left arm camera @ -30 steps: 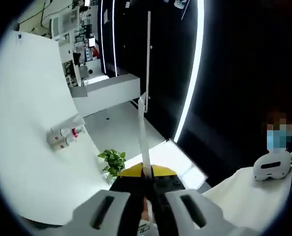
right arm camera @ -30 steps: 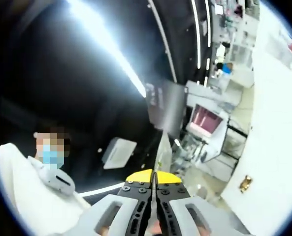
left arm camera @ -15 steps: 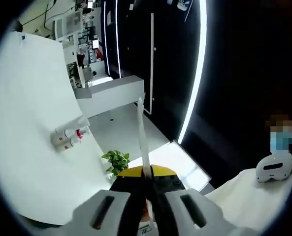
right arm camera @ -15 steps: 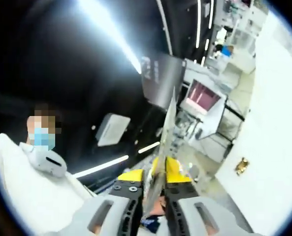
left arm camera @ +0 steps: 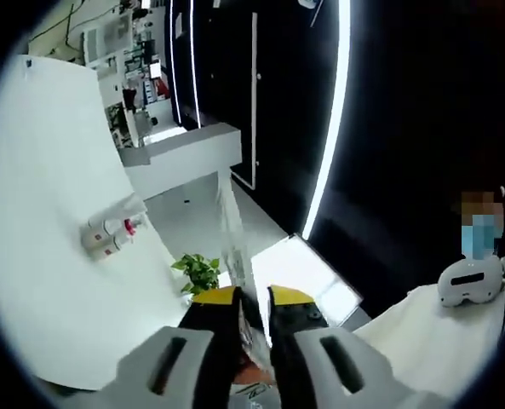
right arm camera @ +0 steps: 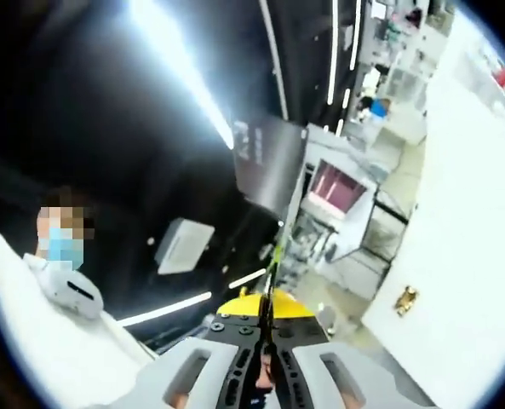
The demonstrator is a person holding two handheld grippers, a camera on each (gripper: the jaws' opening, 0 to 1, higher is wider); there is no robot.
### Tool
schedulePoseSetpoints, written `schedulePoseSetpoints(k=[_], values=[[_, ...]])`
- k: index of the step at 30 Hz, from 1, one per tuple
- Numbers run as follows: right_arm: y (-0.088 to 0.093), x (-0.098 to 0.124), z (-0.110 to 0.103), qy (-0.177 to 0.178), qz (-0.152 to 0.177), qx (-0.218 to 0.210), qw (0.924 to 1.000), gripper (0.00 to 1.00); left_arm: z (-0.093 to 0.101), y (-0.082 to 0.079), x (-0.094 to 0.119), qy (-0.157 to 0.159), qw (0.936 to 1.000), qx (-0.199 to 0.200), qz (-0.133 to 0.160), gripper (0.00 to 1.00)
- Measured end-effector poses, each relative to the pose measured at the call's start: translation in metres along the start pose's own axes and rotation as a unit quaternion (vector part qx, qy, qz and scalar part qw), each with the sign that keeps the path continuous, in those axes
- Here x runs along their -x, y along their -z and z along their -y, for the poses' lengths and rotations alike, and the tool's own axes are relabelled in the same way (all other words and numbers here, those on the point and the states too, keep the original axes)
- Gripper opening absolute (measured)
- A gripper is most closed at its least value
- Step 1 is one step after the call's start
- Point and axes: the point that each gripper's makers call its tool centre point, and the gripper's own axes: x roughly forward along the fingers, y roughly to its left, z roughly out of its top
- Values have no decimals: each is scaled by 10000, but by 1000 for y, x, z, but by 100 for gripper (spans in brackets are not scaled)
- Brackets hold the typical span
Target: Arrange the skincare products in the storage area until every visible bottle or jar stands upright without overlapping.
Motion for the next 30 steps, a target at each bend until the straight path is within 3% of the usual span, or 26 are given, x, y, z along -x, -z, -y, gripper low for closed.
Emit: schedulePoseSetpoints(k=[1, 2, 4, 8, 10, 14, 15, 18, 22, 28, 30], values=[[2, -2, -2, -40, -40, 25, 10000, 0, -5, 0, 1, -174, 9997, -145, -20, 0], [3, -3, -2, -13, -44, 82, 10000, 0, 1, -2, 1, 36, 9999, -89, 31, 0], [4, -5, -1, 12, 0, 42, 10000, 1, -2, -5, 3, -76, 9999, -99, 106, 0], [21, -8, 1, 180, -180, -48, 9997, 20, -8, -14, 6, -311, 9989, -72, 356, 0], [26, -8, -1, 218, -227, 18, 9995, 17, -5, -15, 6, -314, 9987, -118, 397, 0], [13, -12, 0, 286, 359, -67, 9989, 9, -3, -6, 4, -465, 9984, -212, 225, 0], [14, -14, 2, 365, 383, 57, 9986, 2, -1, 1, 1, -462, 9986, -233, 68, 0], [15, -17, 2, 301, 378, -113, 9988, 0, -3, -2, 4, -508, 9985, -177, 129, 0], [16, -17, 4, 415, 312, -14, 9986, 0, -4, -3, 7, -543, 9984, -166, 80, 0], [20, -22, 7, 445, 214, -243, 9985, 0, -6, -5, 12, -709, 9967, -383, -25, 0], [22, -21, 12, 582, 145, -218, 9980, 3, -9, -13, 17, -812, 9960, -350, 134, 0]])
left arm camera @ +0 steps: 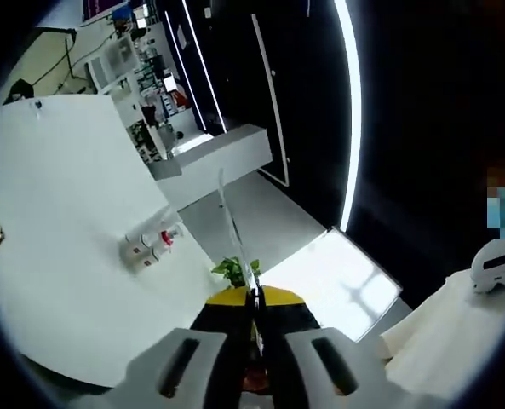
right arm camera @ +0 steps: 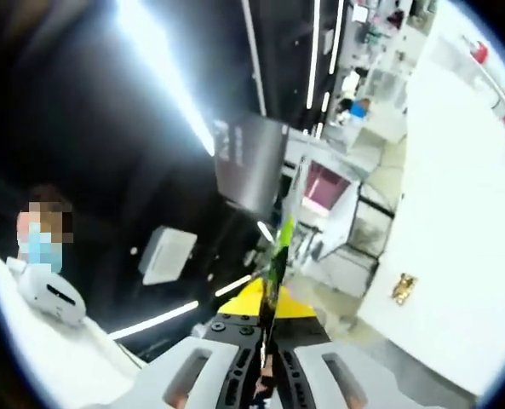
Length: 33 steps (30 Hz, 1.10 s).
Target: Arrange the skincare products in the storage area until every visible bottle or jar stands upright without overlapping.
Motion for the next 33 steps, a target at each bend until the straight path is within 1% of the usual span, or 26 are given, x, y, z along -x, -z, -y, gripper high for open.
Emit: schedulePoseSetpoints(k=[1, 2, 3, 4, 5, 6, 7, 8, 9, 10, 11, 12, 14, 18, 21, 22, 23, 24, 25, 26, 28, 29, 31, 33], values=[[0, 1, 3, 77, -14, 27, 10000, 6, -3, -9, 4, -52, 9998, 46, 195, 0], [0, 2, 4, 124, -17, 1, 9999, 7, -3, -13, 6, -25, 9995, 127, 286, 0], [0, 2, 4, 104, -29, -19, 9999, 3, -4, -17, 8, 4, 9992, 181, 347, 0], [1, 1, -1, -26, -66, -56, 10000, 0, -5, -15, 8, -3, 9995, 169, 276, 0], [2, 1, -2, -48, -79, 5, 10000, 0, -4, -13, 6, 2, 9995, 172, 263, 0], [-1, 0, -1, 46, -43, 216, 9997, 0, -3, -14, 5, 17, 9994, 164, 300, 0], [-1, -1, -2, 37, -64, 241, 9997, 0, -3, -14, 5, 0, 9994, 133, 307, 0], [-2, -1, 2, 152, -79, 280, 9995, 0, -4, -14, 5, 0, 9994, 140, 306, 0], [-3, -1, 4, 152, -93, 341, 9993, 0, -4, -14, 4, 1, 9994, 171, 305, 0], [-5, -2, 3, 122, -83, 327, 9994, 0, -4, -11, 3, 39, 9996, 177, 204, 0], [-7, -3, 3, 122, -89, 375, 9992, 0, -4, -12, 2, 33, 9996, 171, 221, 1], [-8, -4, 4, 147, -83, 392, 9991, 0, -3, -10, 2, 67, 9998, 73, 167, 3], [-12, -6, 2, 100, -88, 443, 9989, 0, -1, -8, -1, 133, 9998, 98, 100, 6], [-17, -8, 5, 83, -248, 567, 9980, 0, -6, -5, -7, 181, 9995, 249, 5, 12], [-19, -11, 2, -18, -433, 643, 9970, 0, -6, -7, -9, 224, 9994, 268, 7, 10], [-15, -13, -4, -172, -621, 623, 9960, 0, -5, -9, -9, 265, 9992, 293, 45, 10], [-12, -13, -8, -253, -754, 605, 9950, 0, -5, -13, -9, 309, 9986, 407, 154, 12], [-6, -14, -9, -285, -967, 732, 9922, 0, -4, -18, -9, 338, 9977, 522, 284, 15], [-2, -13, -11, -307, -1098, 813, 9901, 0, -5, -23, -7, 336, 9971, 542, 427, 15], [2, -14, -11, -302, -1206, 883, 9883, 0, -6, -23, -5, 344, 9972, 510, 422, 14], [7, -13, -9, -238, -1247, 844, 9883, 0, -8, -21, -2, 295, 9980, 433, 364, 5], [9, -12, -8, -237, -1253, 846, 9882, 0, -8, -18, -1, 278, 9988, 289, 289, 3], [12, -8, -6, -250, -1195, 761, 9896, 0, -8, -16, -1, 220, 9991, 261, 263, 3], [14, -4, -3, -198, -1143, 737, 9905, 0, -10, -12, -2, 97, 9997, 178, 138, 3]])
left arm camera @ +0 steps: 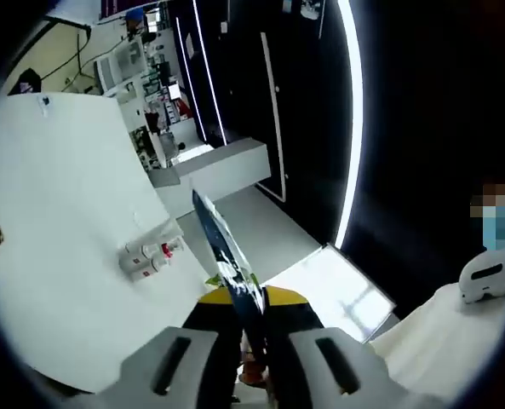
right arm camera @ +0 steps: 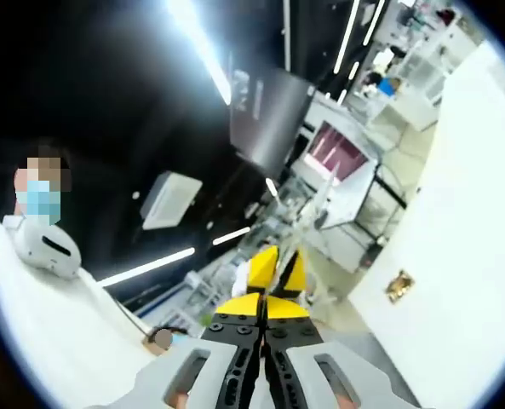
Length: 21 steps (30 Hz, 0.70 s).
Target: Arrange the skincare products in the storage area until every visible bottle or jar stands upright without overlapping.
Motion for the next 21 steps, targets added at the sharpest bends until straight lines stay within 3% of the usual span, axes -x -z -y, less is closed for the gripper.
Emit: schedulePoseSetpoints(k=[4, 8, 11, 14, 18, 21], values=[[2, 8, 2, 39, 196, -47, 9998, 0, -5, 5, -3, -169, 9998, -33, -138, 4], [1, 19, 6, 105, 427, -170, 9989, 0, -12, 0, -1, -285, 9996, 60, -19, 3], [4, 21, 9, 250, 475, -195, 9984, 0, -10, 4, -5, -330, 9993, -96, -159, 0], [5, 25, 8, 316, 509, -210, 9980, 1, -14, 7, -9, -433, 9986, 0, -289, 0], [8, 46, 27, 1097, 471, 379, 9921, 12, -16, 2, -12, -443, 9986, 42, -280, 0], [6, 68, 39, 1816, 461, 890, 9783, 26, -20, -1, -16, -559, 9975, -32, -440, 0]])
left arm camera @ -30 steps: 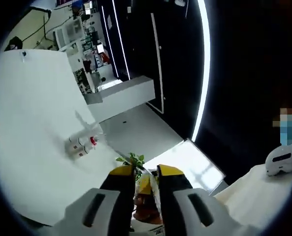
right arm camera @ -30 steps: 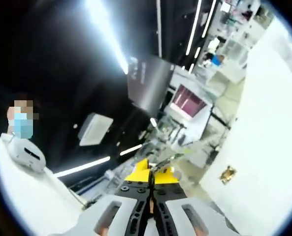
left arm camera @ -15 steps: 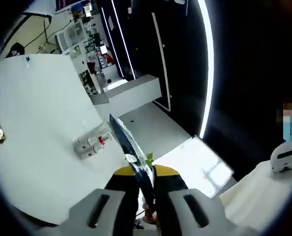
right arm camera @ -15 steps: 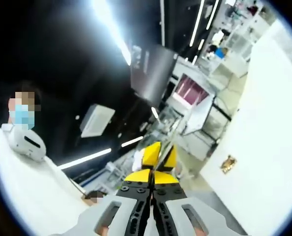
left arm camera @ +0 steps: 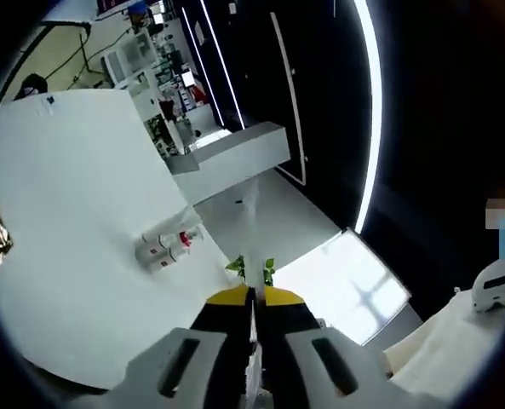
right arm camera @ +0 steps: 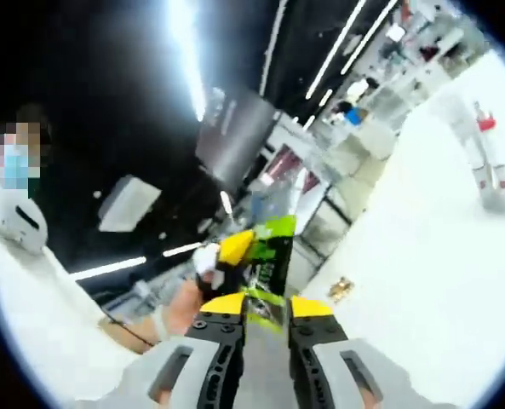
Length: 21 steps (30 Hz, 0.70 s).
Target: Arrange the skincare products in the storage area until every visible bottle or jar stands upright without overlapping.
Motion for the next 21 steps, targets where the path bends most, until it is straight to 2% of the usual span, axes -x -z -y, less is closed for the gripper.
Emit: schedulePoseSetpoints(k=[3, 6, 7, 8, 9, 11, 13, 15, 16, 17, 19, 20, 21], values=[[11, 15, 17, 586, -328, 690, 9954, 35, -4, -3, -5, -57, 9999, 1, -124, 0], [29, 27, 32, 1138, -751, 1324, 9818, 43, -8, -7, -10, -91, 9998, 37, -158, 0], [34, 32, 38, 1410, -886, 1708, 9711, 45, -10, -8, -12, -102, 9997, 54, -192, 0], [39, 34, 41, 1500, -1008, 1886, 9653, 47, -12, -8, -14, -121, 9997, 54, -208, 0], [43, 36, 46, 1685, -1127, 2163, 9550, 49, -16, -9, -16, -177, 9995, 90, -225, 0], [48, 37, 50, 1838, -1261, 2454, 9435, 51, -23, -11, -18, -255, 9993, 198, -213, 0], [46, 39, 60, 2203, -1250, 2796, 9261, 52, -28, -13, -21, -319, 9990, 262, -181, 0], [48, 38, 66, 2303, -1289, 3002, 9166, 52, -30, -13, -24, -322, 9989, 284, -205, 0], [53, 41, 76, 2481, -1631, 3225, 8988, 51, -28, -11, -26, -328, 9988, 288, -215, 0], [54, 42, 80, 2565, -1760, 3379, 8883, 52, -28, -11, -27, -333, 9988, 297, -224, 0], [63, 35, 71, 2230, -1747, 3157, 9056, 53, -29, -10, -28, -368, 9986, 315, -216, 0], [67, 37, 74, 2241, -1823, 3129, 9048, 55, -32, -9, -28, -440, 9983, 339, -191, 0], [71, 43, 82, 2400, -2038, 3280, 8907, 56, -34, -9, -28, -479, 9980, 356, -190, 0]])
